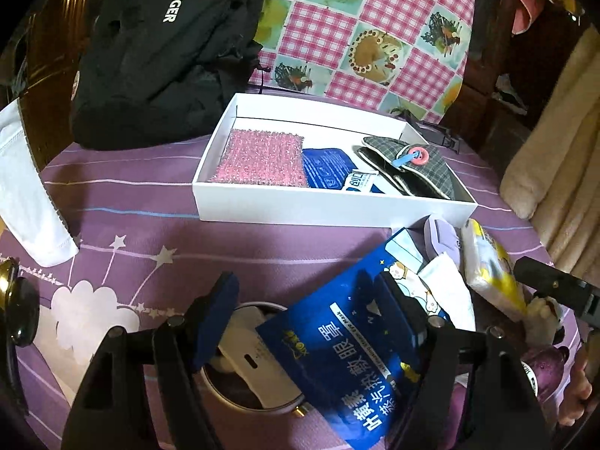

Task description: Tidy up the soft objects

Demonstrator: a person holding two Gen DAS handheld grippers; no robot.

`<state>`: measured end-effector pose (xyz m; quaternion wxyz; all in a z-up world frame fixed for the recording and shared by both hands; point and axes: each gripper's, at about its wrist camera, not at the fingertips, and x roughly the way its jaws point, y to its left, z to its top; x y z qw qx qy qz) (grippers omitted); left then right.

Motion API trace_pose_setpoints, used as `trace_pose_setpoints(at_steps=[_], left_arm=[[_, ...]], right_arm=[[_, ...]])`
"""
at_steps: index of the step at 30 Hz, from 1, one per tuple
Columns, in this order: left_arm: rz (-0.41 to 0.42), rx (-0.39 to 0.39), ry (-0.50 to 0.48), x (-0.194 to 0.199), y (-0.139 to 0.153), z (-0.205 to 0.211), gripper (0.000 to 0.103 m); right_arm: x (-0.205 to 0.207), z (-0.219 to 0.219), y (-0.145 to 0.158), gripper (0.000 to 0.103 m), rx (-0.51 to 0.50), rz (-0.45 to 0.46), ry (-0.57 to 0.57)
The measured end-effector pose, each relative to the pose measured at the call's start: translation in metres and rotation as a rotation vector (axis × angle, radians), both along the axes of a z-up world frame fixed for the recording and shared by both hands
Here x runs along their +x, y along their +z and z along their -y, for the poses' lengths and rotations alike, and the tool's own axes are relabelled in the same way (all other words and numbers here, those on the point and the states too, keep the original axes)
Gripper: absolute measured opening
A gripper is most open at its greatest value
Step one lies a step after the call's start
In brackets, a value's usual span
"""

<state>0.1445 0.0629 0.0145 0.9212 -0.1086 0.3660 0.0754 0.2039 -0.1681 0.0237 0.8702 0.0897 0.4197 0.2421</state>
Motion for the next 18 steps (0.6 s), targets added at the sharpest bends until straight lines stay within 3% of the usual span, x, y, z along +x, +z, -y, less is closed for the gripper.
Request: trace_pose_setpoints(at_steps=[6, 11, 15, 18], left_arm=[[-0.049, 0.004, 0.033, 0.003, 0.006, 0.002, 0.065], [-0.083, -0.102, 0.038, 0.011, 0.018, 0.002, 0.064], [-0.15, -0.131, 0.008, 0.023, 0.024, 0.019, 0.064], [-0.212, -0.208, 0.003, 0.036, 0.022, 0.028, 0.064]], right_arm=[[0.012, 0.026, -0.01, 0.069, 0.041, -0.078, -0.064], [0.019, 0.035, -0.016, 0.069, 0.082, -0.129, -0.063], [0.027, 0.039, -0.027, 0.069, 0.135, -0.186, -0.068], [0.03, 0.038, -0.028, 0.071, 0.153, -0.193, -0.057]])
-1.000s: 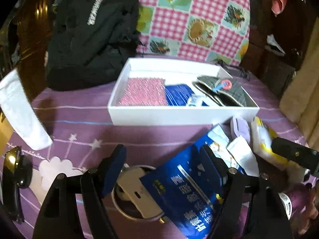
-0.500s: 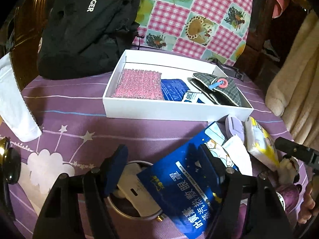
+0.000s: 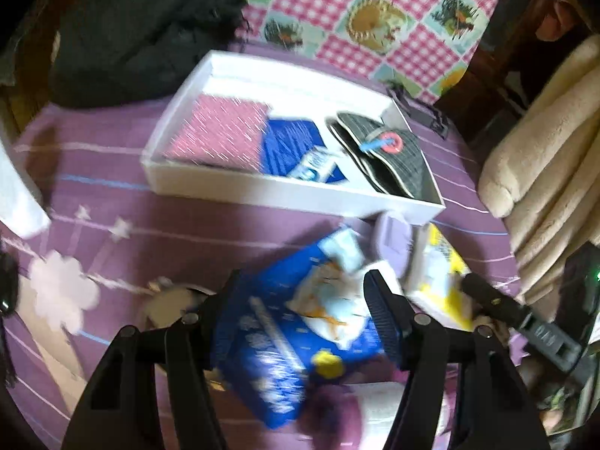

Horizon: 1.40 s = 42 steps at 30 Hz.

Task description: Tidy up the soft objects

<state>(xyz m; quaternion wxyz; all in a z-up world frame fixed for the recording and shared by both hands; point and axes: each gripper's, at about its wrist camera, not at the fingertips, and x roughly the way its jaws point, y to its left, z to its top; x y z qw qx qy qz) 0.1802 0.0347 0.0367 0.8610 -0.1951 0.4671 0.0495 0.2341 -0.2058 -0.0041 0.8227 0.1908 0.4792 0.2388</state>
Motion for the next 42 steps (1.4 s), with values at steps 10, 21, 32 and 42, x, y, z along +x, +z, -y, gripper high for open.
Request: trace_pose_setpoints(at_steps=[10, 21, 32, 42], left_arm=[[-0.136, -0.063, -0.003, 0.033, -0.01, 0.023, 0.054], [-0.216, -0.091, -0.05, 0.047, -0.019, 0.026, 0.054], [-0.255, -0.058, -0.021, 0.042, -0.02, 0.022, 0.023], [-0.21, -0.163, -0.078, 0.034, -0.012, 0.013, 0.003]], right_arm=[[-0.006, -0.031, 0.005, 0.081, -0.19, 0.087, 0.069], [-0.01, -0.03, 0.004, 0.074, -0.227, 0.108, 0.087], [-0.01, -0.017, 0.003, 0.039, -0.216, 0.085, -0.02], [-0.015, -0.009, 0.01, 0.012, -0.145, 0.147, -0.082]])
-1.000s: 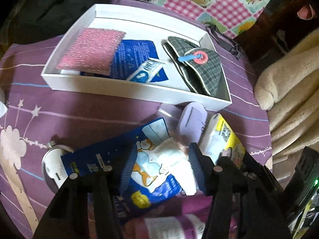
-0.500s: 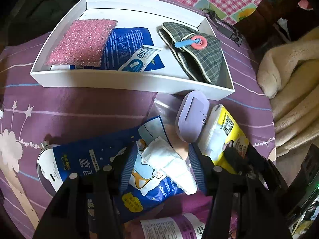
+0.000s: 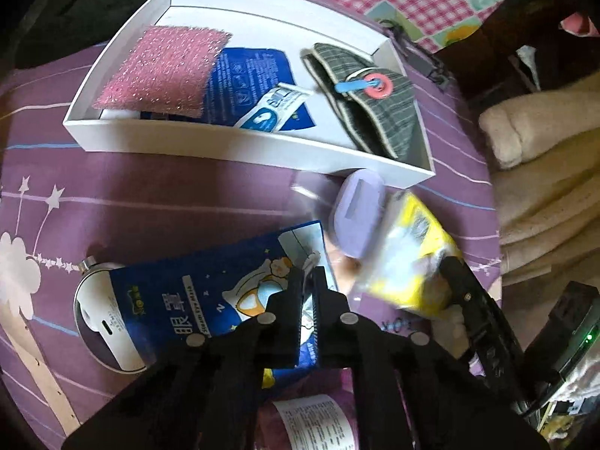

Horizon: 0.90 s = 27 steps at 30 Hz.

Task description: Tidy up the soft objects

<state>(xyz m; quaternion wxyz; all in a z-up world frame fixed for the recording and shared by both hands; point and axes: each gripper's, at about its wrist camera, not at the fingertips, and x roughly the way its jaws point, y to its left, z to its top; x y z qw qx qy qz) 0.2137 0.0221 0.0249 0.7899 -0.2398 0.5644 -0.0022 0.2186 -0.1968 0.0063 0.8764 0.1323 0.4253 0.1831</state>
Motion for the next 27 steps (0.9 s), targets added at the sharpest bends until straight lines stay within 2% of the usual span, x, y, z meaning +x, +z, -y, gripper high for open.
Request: trace_pose_setpoints(at_steps=[3, 7, 15, 21, 24, 27], left_arm=[[0.03, -0.016, -0.008, -0.002, 0.006, -0.001, 0.003], [0.056, -0.013, -0.007, -0.005, 0.012, -0.006, 0.003], [0.096, -0.025, -0.004, -0.008, 0.02, -0.017, 0.003], [0.179, 0.018, -0.034, -0.007, 0.022, -0.01, 0.003], [0.193, 0.015, -0.056, 0.0, 0.017, -0.003, 0.003], [0.187, 0.051, -0.072, 0.005, 0.01, 0.004, 0.003]], right_arm=[[-0.003, 0.009, 0.007, 0.011, 0.08, 0.02, 0.0], [-0.006, 0.005, 0.009, 0.005, 0.08, 0.029, 0.002], [-0.006, 0.003, 0.009, 0.005, 0.129, 0.037, 0.02], [-0.003, 0.01, 0.007, 0.005, 0.18, 0.02, 0.006], [-0.001, 0.012, 0.003, 0.005, 0.212, 0.003, 0.005], [0.002, 0.007, -0.002, 0.005, 0.213, -0.024, 0.025]])
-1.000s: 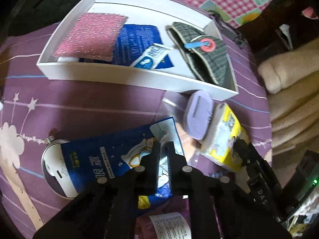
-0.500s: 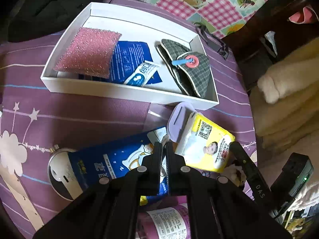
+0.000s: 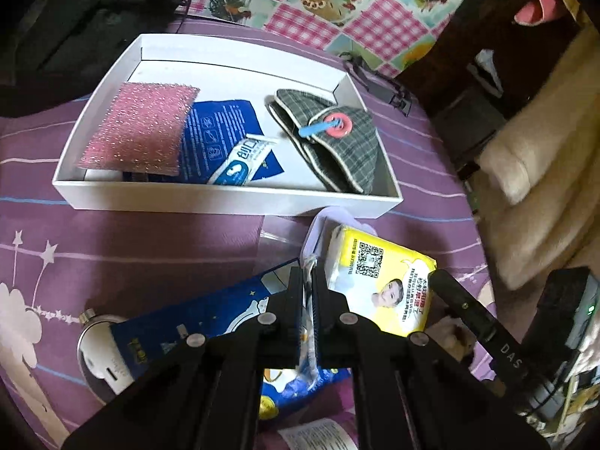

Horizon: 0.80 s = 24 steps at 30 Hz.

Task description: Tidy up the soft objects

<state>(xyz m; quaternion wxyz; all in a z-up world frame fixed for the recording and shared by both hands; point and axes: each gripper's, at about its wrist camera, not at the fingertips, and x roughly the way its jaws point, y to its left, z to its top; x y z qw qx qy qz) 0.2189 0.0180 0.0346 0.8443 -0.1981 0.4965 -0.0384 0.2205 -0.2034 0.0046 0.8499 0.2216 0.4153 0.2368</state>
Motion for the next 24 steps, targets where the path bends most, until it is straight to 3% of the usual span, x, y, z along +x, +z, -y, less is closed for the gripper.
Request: trace_pose_setpoints(at_steps=[5, 24], left_arm=[[-0.007, 0.051, -0.004, 0.004, -0.007, 0.005, 0.003], [-0.018, 0.037, 0.0, 0.006, -0.013, 0.002, 0.003]], right_arm=[[0.006, -0.011, -0.008, 0.008, -0.076, -0.06, -0.004], [0.011, -0.003, -0.009, 0.011, -0.041, -0.182, 0.009]])
